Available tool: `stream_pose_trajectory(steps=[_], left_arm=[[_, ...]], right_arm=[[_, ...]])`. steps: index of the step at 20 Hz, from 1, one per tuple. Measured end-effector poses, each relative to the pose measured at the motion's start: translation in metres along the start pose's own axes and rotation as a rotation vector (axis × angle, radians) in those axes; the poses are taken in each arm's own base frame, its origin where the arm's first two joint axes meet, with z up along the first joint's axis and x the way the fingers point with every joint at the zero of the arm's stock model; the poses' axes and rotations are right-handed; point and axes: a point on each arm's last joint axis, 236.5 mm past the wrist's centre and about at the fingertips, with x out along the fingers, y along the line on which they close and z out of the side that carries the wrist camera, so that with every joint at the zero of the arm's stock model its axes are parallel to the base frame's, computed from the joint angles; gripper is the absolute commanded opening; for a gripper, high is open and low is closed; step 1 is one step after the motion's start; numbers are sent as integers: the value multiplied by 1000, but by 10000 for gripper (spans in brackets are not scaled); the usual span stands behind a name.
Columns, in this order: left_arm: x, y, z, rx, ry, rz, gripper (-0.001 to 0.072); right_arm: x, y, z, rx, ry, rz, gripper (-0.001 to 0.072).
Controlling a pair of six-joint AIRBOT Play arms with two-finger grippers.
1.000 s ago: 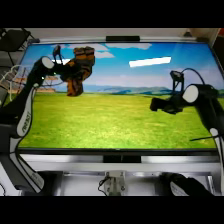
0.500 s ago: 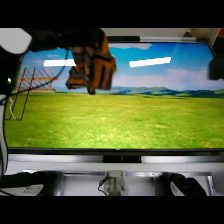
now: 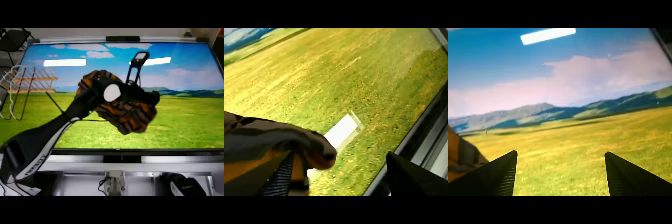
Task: Fold the shirts.
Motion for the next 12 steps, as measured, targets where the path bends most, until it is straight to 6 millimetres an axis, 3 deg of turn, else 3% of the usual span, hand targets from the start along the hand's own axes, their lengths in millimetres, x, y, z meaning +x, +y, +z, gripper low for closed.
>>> stream_pose_trajectory(steps=[1, 3, 4, 6, 8, 9, 10, 11, 12], left_arm=[[-6, 18, 2, -1, 17, 38, 662], [-40, 74, 19, -6, 32, 163, 659], [-64, 109, 25, -22, 43, 239, 656], [-116, 187, 16, -114, 119, 395, 552], [-152, 245, -17, -233, 230, 481, 547], [-160, 264, -37, -293, 284, 490, 555], [-165, 279, -60, -355, 336, 491, 565], [-163, 288, -79, -407, 375, 479, 671], [-157, 292, -99, -457, 409, 455, 684]], right_arm=[[14, 9, -11, -9, 56, 17, 660], [49, 29, -38, -33, 186, 52, 660], [68, 39, -55, -45, 257, 70, 660], [110, 67, -97, -84, 416, 134, 660], [144, 97, -141, -113, 566, 219, 660], [158, 112, -161, -118, 636, 266, 660], [168, 125, -178, -120, 695, 310, 661], [176, 138, -193, -116, 750, 354, 661], [183, 149, -208, -113, 803, 394, 661]])
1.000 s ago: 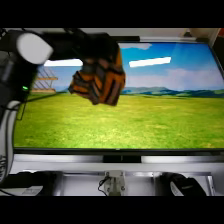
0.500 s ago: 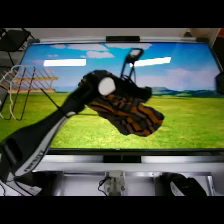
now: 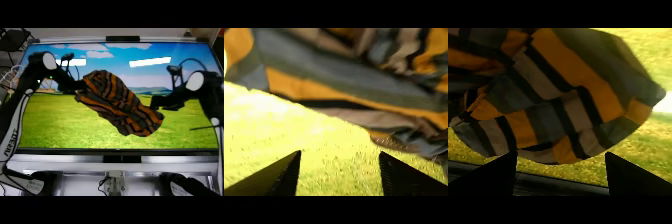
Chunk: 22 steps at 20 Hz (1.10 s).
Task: Fold the shirts.
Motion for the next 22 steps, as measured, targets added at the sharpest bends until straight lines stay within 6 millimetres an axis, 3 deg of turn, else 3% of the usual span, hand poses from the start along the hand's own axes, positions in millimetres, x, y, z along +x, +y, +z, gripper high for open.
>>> stream_pose_trajectory(steps=[3, 6, 12, 17, 18, 22], left_arm=[[45, 9, -29, -85, 82, -55, 683], [81, 7, -43, -153, 89, -104, 668], [115, -8, -21, -211, -68, -146, 637], [126, -9, -3, -237, -153, -149, 105], [126, -8, 0, -241, -167, -150, 62], [123, -7, 7, -192, -202, -145, 62]], right_arm=[[36, 15, -6, 1, 102, 91, 662], [54, 24, -10, -9, 151, 131, 667], [72, 47, -13, -95, 157, 121, 669], [78, 59, -17, -121, 161, 102, 669], [81, 61, -18, -126, 160, 98, 669], [103, 70, -28, -125, 201, 86, 669]])
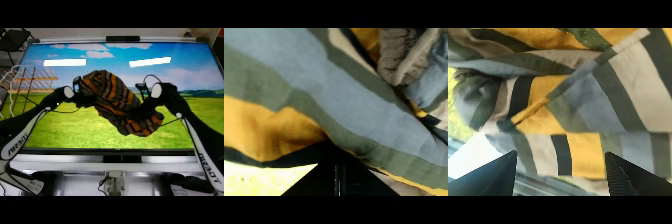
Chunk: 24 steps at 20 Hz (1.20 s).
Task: Fold the shirts.
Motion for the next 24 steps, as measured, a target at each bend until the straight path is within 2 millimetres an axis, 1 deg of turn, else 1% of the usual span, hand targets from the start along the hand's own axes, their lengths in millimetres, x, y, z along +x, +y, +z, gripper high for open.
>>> stream_pose_trajectory(steps=[4, 8, 9, 10, 11, 12, 14, 16, 17, 18, 19, 20, 21, 22, 23, 24], left_arm=[[-7, -5, 6, 62, -23, -8, 62], [-15, -10, 10, 95, -43, -16, 62], [-17, -11, 11, 99, -46, -17, 61], [-18, -12, 11, 102, -46, -19, 62], [-20, -13, 11, 107, -46, -21, 61], [-22, -14, 10, 110, -44, -22, 61], [-28, -16, 11, 118, -48, -25, 61], [-42, -18, 17, 132, -71, -25, 61], [-56, -21, 25, 149, -101, -25, 61], [-73, -24, 35, 179, -136, -22, 61], [-97, -30, 48, 219, -185, -21, 61], [-126, -39, 62, 262, -241, -22, 61], [-161, -50, 77, 303, -312, -25, 61], [-210, -66, 93, 348, -408, -34, 61], [-257, -82, 104, 382, -502, -47, 61], [-309, -99, 112, 415, -603, -60, 61]], right_arm=[[28, 9, 8, 44, 4, 15, 669], [44, 25, 21, 78, -36, 41, 668], [46, 28, 22, 78, -41, 43, 627], [48, 32, 22, 74, -45, 48, 406], [50, 35, 23, 74, -47, 50, 144], [51, 38, 22, 75, -44, 53, 63], [50, 39, 23, 86, -51, 56, 63], [38, 41, 26, 78, -64, 59, 62], [24, 39, 31, 62, -89, 54, 62], [4, 36, 39, 38, -132, 42, 62], [-23, 34, 49, 12, -194, 33, 62], [-59, 32, 62, -19, -281, 20, 62], [-99, 28, 74, -47, -381, 0, 62], [-144, 25, 84, -68, -492, -24, 62], [-199, 22, 91, -86, -626, -48, 62], [-254, 22, 90, -99, -763, -67, 62]])
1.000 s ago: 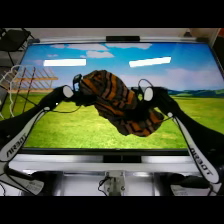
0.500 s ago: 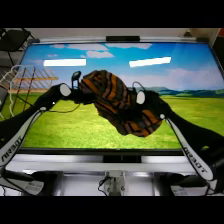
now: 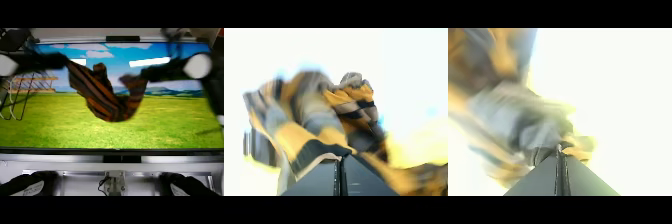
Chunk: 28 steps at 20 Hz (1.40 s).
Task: Fold the shirts.
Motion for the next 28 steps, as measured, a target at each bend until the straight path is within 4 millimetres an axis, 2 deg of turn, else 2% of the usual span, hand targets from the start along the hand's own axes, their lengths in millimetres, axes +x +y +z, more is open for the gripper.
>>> stream_pose_trajectory(steps=[1, 3, 5, 6, 8, 9, 10, 12, 14, 15, 17, 20, 22, 24, 26, 28], left_arm=[[-43, -13, 40, 30, -112, -6, 60], [-128, -39, 97, 59, -309, -25, 61], [-201, -60, 125, 66, -451, -41, 60], [-229, -67, 129, 61, -489, -44, 60], [-259, -69, 120, 43, -486, -23, 60], [-261, -64, 110, 33, -446, 3, 60], [-257, -56, 97, 22, -387, 36, 60], [-233, -36, 61, -9, -226, 94, 60], [-196, -16, 22, -45, -68, 138, 60], [-176, -5, 4, -62, -7, 155, 61], [-132, 11, -24, -99, 77, 167, 61], [-64, 11, -39, -163, 98, 83, 61], [-18, -1, -29, -196, 49, -7, 60], [26, -13, -17, -233, 7, -74, 60], [68, -22, -6, -259, -18, -118, 61], [112, -23, -11, -280, -2, -135, 61]], right_arm=[[-40, -3, 28, -15, -118, -17, 62], [-120, -2, 64, -42, -316, -42, 62], [-185, 3, 73, -62, -443, -62, 62], [-213, 1, 71, -74, -488, -90, 62], [-257, -15, 62, -83, -544, -190, 62], [-273, -28, 57, -76, -558, -257, 62], [-287, -44, 49, -61, -557, -336, 62], [-295, -75, 33, -30, -507, -469, 62], [-275, -96, 9, 6, -389, -538, 62], [-257, -105, -5, 19, -312, -560, 62], [-210, -122, -44, 45, -128, -595, 63], [-143, -143, -103, 76, 90, -626, 62], [-101, -149, -144, 110, 213, -617, 62], [-60, -141, -177, 151, 306, -547, 62], [-20, -115, -196, 207, 359, -408, 63], [16, -82, -210, 277, 412, -249, 68]])
